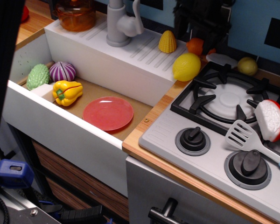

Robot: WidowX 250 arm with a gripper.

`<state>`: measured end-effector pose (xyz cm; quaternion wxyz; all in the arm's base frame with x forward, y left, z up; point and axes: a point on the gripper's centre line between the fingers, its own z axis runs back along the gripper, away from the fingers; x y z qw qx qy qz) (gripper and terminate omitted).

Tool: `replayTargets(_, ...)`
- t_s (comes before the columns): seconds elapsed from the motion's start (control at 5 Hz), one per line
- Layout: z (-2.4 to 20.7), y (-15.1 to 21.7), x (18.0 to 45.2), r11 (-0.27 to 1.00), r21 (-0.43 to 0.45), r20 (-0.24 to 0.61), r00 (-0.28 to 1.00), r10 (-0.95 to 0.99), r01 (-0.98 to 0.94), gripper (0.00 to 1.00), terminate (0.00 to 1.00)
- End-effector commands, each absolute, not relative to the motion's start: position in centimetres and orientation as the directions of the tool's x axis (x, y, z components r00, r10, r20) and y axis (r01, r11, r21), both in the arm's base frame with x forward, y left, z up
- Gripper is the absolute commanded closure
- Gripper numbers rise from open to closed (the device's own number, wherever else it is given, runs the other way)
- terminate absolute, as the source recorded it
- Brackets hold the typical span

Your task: Put lemon on plate

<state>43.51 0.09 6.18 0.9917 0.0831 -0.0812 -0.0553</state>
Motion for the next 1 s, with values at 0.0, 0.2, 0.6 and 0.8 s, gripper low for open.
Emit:
replayTargets(0.0,10.5,-0.5,42.5,0.978,0.197,0.266,0.956,-0.121,0.069,0.0,0.0)
replayTargets(0.2,9.4,0.1,42.2,0.98,0.177,0.266,0.955,-0.133,0.088,0.0,0.0)
replayTargets(0.6,6.6,0.7,42.0,0.985,0.145,0.302,0.944,-0.134,0.094,0.0,0.0)
replayTargets(0.8,5.6,1.0,42.0,0.985,0.139,0.295,0.946,-0.138,0.1,0.0,0.0)
